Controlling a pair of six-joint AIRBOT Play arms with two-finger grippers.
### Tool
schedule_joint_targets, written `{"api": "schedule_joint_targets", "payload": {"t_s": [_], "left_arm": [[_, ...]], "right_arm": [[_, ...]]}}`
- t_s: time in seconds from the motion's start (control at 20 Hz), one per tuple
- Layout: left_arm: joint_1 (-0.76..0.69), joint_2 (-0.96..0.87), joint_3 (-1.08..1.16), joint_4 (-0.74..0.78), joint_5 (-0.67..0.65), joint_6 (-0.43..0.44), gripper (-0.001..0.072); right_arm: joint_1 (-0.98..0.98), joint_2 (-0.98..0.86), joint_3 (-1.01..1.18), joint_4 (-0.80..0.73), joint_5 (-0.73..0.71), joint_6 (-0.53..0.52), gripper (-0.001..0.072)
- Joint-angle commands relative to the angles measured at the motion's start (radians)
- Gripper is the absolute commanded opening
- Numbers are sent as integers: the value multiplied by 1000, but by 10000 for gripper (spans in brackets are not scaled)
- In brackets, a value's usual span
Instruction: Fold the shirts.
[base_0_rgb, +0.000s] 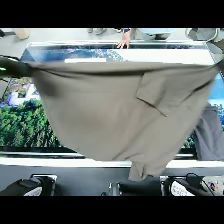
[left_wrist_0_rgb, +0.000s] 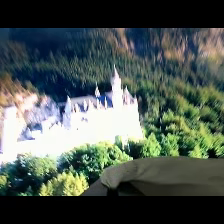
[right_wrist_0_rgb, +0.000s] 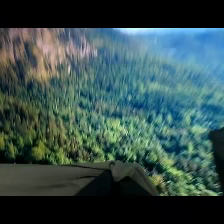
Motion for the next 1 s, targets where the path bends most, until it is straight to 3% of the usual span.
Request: {"api": "schedule_joint_targets", "payload": {"t_s": [0.0, 0.2, 0.45, 0.7, 0.8, 0.9, 0.95], "left_arm": [[5, -229, -44, -7, 64, -12, 27], [28, -464, 31, -40, 72, -30, 27], [59, -632, 143, -56, 83, -31, 27], [124, -684, 262, -110, 121, -33, 27], [145, -688, 262, -185, 131, -91, 27], [148, -713, 262, -270, 113, -90, 32], [147, -725, 262, -312, 89, -90, 116]], "right_arm": [[0, -244, -62, 139, -58, 33, 22], [25, -414, -62, 238, -229, 60, 22], [164, -552, -62, 162, -412, 55, 23], [202, -553, -60, 90, -581, 56, 23], [204, -557, -60, 63, -602, 98, 23], [208, -574, -60, 68, -542, 127, 25], [208, -582, -61, 68, -507, 149, 87]]}}
